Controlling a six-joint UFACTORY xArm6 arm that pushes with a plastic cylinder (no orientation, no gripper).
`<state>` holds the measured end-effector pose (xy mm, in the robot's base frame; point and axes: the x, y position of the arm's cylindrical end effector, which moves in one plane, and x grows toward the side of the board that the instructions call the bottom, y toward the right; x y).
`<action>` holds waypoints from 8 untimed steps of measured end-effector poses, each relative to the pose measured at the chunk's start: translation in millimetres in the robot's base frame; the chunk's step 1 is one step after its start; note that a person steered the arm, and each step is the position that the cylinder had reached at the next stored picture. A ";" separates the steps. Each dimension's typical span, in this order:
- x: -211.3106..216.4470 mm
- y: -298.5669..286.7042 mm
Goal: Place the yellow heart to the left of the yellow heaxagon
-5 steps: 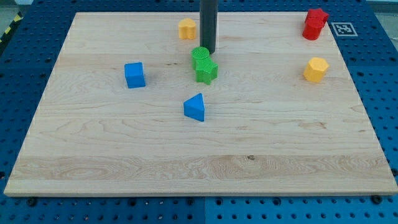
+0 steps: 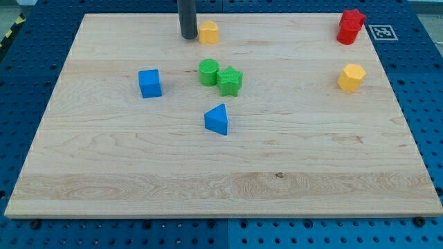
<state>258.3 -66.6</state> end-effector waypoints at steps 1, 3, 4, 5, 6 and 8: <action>0.0 22.4; -14.1 43.0; -20.1 61.3; -14.8 71.3; 0.2 82.4; 27.7 125.7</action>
<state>286.0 59.1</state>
